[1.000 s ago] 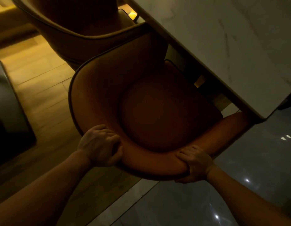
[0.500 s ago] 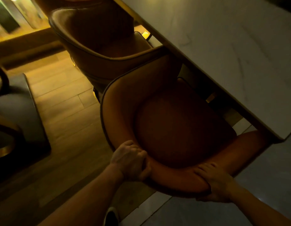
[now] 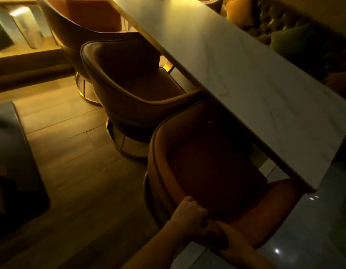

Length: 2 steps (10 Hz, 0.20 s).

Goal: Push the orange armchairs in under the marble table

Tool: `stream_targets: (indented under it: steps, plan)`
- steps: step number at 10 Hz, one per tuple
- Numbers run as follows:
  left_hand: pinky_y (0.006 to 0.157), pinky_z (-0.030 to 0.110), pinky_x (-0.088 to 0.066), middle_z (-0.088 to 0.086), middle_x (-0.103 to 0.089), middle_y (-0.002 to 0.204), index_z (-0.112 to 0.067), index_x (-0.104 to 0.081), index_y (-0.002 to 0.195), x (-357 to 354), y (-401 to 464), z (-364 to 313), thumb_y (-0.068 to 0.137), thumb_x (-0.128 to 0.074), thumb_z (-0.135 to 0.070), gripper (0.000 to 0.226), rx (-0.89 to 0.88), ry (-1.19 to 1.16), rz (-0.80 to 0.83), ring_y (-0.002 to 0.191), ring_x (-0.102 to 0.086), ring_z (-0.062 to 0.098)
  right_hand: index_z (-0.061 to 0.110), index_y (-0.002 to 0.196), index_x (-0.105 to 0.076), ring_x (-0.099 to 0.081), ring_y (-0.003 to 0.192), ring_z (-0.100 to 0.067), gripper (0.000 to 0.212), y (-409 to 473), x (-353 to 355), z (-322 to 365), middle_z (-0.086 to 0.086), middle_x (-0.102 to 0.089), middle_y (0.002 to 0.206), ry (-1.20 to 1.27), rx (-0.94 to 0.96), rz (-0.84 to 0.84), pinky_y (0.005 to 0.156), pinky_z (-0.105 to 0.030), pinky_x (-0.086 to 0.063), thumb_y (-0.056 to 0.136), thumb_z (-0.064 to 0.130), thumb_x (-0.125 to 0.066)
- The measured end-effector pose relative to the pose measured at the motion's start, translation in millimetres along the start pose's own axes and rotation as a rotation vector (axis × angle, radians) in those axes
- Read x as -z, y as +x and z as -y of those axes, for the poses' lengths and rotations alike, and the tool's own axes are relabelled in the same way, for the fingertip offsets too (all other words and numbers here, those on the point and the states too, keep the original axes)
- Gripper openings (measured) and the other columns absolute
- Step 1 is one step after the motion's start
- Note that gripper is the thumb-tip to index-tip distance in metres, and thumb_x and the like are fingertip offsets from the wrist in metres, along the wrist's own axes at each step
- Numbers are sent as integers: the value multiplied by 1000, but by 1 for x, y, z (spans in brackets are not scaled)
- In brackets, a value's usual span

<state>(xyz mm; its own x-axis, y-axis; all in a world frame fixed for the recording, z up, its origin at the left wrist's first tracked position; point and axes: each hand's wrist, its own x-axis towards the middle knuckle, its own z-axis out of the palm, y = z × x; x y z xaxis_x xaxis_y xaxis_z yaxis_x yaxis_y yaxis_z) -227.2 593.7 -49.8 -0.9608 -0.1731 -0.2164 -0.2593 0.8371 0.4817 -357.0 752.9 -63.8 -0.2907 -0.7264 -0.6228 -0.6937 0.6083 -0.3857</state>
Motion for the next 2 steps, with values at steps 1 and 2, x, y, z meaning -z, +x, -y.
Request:
stream_targets:
  steps: [1,2]
  plan:
    - [115,42,-25,2,-66,117,-17,-66,109,6,-20,19,94,-48,-37,31,-42,-13,-63,115,-54,20,43,130,-51,-57,112,1,63,2,0,29,19,-59,123,-196,243,-134,92,-33,-52,74,66,-68]
    - [117,39,-20,-1,-56,138,-20,-61,124,24,-40,48,96,-46,-33,34,24,-39,-143,135,-41,17,40,116,-59,-62,96,-1,36,14,12,67,17,-65,109,-88,244,-214,79,-29,-53,85,57,-62]
